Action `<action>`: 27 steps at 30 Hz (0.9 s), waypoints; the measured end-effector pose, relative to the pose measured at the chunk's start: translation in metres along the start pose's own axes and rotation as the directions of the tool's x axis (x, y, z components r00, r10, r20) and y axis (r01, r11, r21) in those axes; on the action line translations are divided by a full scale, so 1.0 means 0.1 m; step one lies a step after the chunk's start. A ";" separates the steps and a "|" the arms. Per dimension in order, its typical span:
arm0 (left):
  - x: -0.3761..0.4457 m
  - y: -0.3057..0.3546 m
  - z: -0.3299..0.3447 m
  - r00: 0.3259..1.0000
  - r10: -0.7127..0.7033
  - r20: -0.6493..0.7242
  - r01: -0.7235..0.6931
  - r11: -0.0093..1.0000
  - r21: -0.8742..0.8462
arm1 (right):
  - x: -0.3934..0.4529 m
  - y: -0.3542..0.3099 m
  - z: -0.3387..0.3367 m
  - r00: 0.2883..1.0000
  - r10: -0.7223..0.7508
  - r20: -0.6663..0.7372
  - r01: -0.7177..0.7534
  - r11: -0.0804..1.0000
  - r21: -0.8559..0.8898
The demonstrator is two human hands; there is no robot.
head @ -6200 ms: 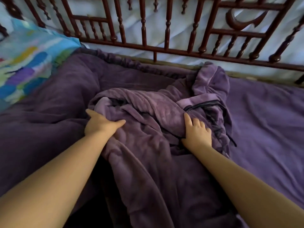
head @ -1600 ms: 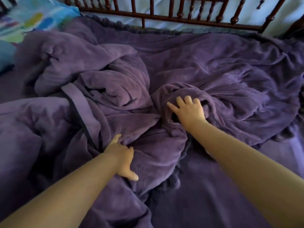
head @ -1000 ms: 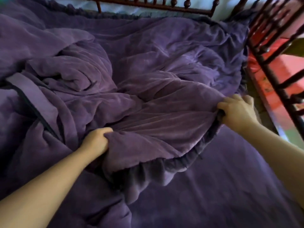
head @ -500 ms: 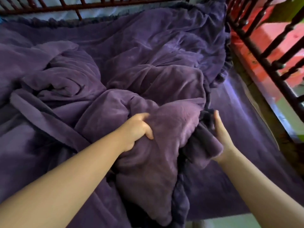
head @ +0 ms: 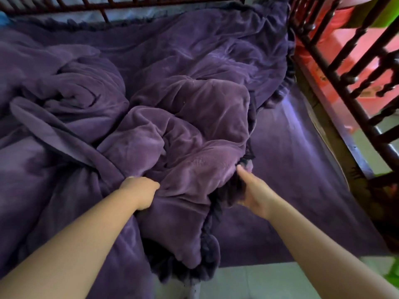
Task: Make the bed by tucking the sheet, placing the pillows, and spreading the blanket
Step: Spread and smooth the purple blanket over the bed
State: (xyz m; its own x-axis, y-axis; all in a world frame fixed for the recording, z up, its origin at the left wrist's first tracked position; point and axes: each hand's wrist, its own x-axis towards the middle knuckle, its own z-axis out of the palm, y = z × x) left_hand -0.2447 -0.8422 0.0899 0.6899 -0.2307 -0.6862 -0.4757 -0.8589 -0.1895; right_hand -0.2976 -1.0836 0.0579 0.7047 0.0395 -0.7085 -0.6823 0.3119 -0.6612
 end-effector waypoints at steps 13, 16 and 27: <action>-0.18 -0.15 -0.08 0.974 0.138 0.178 -0.072 0.940 -0.334 | 0.09 0.03 0.54 0.984 -0.136 -0.117 0.135 0.991 -0.022; -0.06 0.05 -0.16 0.990 0.124 0.072 -0.096 0.947 -0.307 | -0.22 -0.08 0.13 1.000 -0.022 0.013 0.026 0.932 -0.363; -0.48 1.29 -0.53 0.836 0.514 0.192 -0.479 0.854 -0.203 | -1.25 -0.53 -1.03 0.963 0.159 0.216 0.014 0.774 -0.633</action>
State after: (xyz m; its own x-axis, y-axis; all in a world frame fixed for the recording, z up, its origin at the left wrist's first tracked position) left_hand -0.3105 -0.9662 0.1354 0.2270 -0.5469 -0.8058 -0.6259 -0.7159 0.3095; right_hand -0.3700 -1.2032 0.1558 0.6122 0.2928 -0.7345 -0.6414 -0.3594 -0.6778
